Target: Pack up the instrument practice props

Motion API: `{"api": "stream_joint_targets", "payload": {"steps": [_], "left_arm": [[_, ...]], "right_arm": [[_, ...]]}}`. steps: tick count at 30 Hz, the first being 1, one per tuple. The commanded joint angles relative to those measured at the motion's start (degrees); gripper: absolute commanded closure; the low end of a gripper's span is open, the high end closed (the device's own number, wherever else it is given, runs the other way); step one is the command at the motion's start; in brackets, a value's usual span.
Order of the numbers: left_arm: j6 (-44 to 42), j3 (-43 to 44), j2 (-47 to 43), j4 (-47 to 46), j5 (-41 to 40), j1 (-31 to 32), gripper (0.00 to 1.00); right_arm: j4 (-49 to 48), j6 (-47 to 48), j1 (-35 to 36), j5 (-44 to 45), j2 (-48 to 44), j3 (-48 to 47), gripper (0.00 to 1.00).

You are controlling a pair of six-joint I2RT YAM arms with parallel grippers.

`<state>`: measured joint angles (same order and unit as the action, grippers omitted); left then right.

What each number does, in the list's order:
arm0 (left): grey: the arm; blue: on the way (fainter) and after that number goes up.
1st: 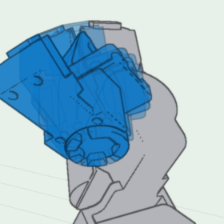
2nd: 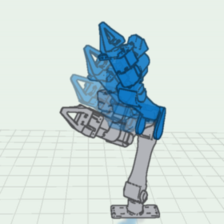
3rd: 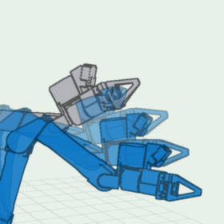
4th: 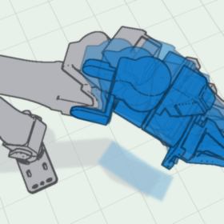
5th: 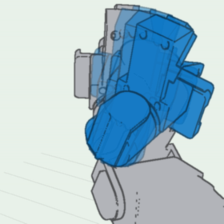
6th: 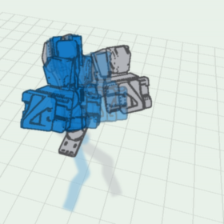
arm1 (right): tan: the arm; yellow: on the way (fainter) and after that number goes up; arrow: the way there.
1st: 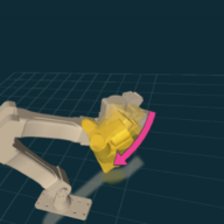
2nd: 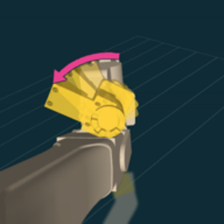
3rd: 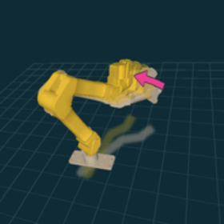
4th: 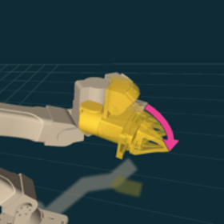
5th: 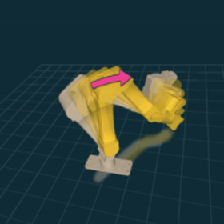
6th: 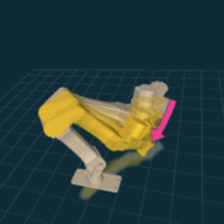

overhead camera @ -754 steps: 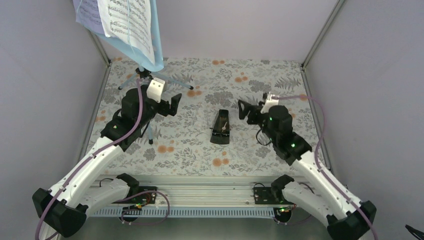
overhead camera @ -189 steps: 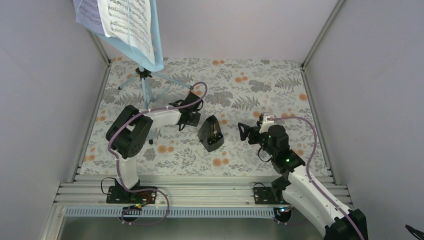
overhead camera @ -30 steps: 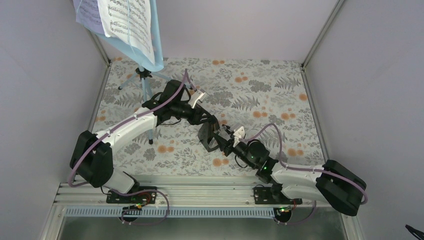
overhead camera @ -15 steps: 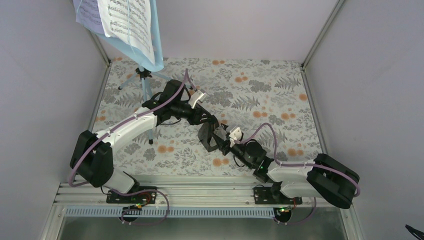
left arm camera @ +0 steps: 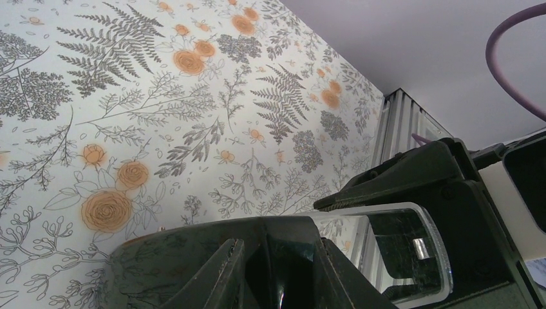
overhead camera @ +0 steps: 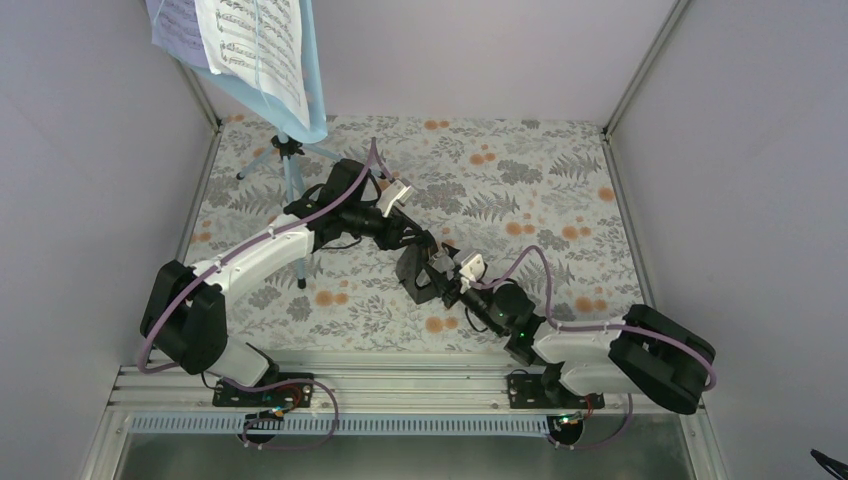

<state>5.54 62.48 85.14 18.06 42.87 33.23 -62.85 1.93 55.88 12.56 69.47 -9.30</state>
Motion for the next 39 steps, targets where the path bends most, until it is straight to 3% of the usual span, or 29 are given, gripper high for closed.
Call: {"api": "stream_joint_targets", "payload": {"steps": [1,18,39], "left_arm": [[-1.4,-1.0,1.7,2.2,-0.6,-0.3,0.72],[-1.6,-1.2,1.4,2.3,-0.1,-0.3,0.72],[-1.6,-1.3,1.4,2.2,0.2,-0.3,0.72]], "right_arm": [[-7.0,1.0,0.5,1.2,2.3,0.0,0.53],[-15.5,-2.2,-1.5,0.2,13.5,1.6,0.54],[-3.7,-0.8,-2.2,-4.4,12.4,-2.7,0.48]]}}
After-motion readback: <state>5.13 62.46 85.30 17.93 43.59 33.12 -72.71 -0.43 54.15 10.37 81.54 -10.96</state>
